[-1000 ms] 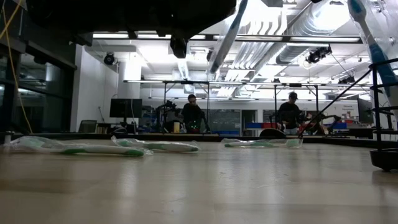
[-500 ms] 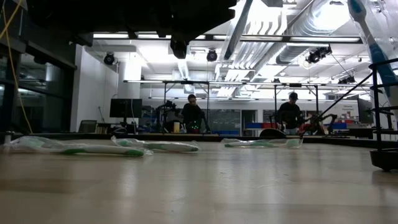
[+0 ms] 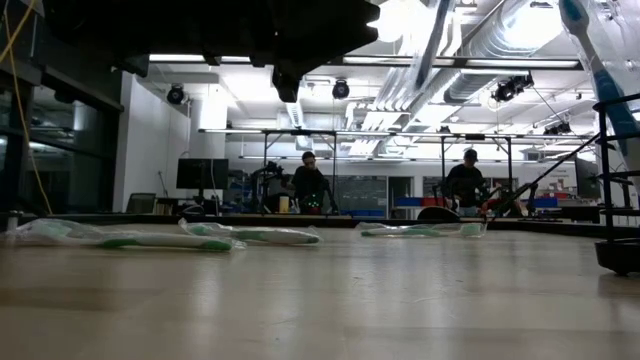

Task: Pick & Place toothbrushing station
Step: Put the blue toothbrush into the top section of the black wire organizer

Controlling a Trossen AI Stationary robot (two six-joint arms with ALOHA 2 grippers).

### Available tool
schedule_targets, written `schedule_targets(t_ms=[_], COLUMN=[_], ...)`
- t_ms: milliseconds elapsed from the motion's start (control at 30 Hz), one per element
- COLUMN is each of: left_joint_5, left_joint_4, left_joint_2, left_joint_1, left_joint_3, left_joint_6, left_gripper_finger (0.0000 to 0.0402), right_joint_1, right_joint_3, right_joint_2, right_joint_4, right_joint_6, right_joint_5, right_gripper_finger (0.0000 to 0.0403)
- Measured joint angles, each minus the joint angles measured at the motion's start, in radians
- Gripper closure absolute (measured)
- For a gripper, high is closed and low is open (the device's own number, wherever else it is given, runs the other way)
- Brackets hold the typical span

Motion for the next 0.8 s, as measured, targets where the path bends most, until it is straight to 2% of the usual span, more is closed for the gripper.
schedule_targets(t_ms=[300, 500, 700, 800], left_joint_5=[0.0, 0.0, -0.001, -0.001], left_joint_4=[0.0, 0.001, 0.002, 0.002], left_joint_2=[0.0, 0.0, 0.0, 0.0], left_joint_1=[0.0, 0.0, 0.0, 0.0], left_joint_3=[0.0, 0.0, 0.0, 0.0], left_joint_6=[-0.012, -0.027, -0.046, -0.051], left_gripper_finger=[0.0305, 0.0305, 0.0305, 0.0305], right_joint_1=[0.041, 0.069, 0.1, 0.129], right_joint_3=[0.0, 0.0, 0.0, 0.0], right_joint_2=[-0.121, -0.168, -0.19, -0.19], right_joint_4=[-0.143, -0.222, -0.372, -0.394], right_joint_6=[-0.024, 0.01, 0.117, 0.153], right_joint_5=[0.06, 0.063, 0.059, 0.052], right_gripper_finger=[0.04, 0.04, 0.04, 0.04])
